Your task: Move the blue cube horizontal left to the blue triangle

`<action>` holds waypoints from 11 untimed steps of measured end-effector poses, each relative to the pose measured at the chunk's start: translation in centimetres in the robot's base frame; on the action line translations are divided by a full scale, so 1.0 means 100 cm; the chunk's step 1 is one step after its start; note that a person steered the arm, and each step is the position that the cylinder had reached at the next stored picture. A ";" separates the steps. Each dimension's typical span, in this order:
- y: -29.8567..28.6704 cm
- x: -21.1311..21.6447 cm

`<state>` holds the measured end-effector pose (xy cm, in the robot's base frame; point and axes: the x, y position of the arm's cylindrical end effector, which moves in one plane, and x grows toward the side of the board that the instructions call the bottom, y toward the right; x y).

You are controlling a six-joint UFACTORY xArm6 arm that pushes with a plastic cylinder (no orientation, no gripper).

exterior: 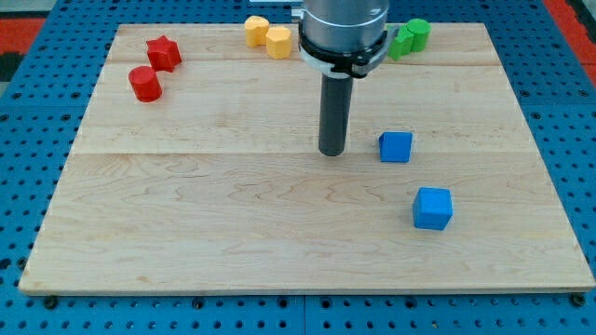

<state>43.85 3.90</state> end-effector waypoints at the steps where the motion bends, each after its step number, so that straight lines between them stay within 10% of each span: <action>1: 0.077 0.002; 5: 0.125 0.126; 9: -0.003 0.023; 11: 0.073 0.027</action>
<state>46.55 11.24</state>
